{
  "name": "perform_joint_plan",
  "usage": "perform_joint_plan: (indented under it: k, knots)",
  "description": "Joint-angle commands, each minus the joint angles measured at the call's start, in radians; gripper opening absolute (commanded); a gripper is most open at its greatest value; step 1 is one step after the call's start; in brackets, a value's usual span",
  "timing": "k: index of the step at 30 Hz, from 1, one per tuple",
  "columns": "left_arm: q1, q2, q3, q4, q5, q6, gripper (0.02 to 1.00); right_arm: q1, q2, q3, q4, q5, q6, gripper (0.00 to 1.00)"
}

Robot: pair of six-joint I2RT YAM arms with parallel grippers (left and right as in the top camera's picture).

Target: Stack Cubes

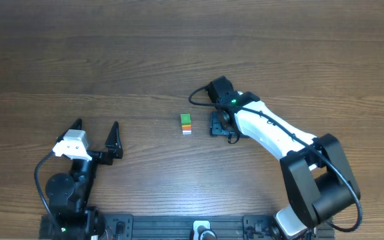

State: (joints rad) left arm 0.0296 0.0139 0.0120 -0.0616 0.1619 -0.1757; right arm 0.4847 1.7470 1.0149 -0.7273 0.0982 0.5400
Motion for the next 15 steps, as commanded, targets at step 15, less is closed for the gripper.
perform_joint_plan:
  k: [15]
  knots:
    - [0.006, -0.007, -0.006, 0.002, 0.013, 0.014, 1.0, 0.007, 0.023, -0.014, 0.015, -0.027, -0.018, 0.564]
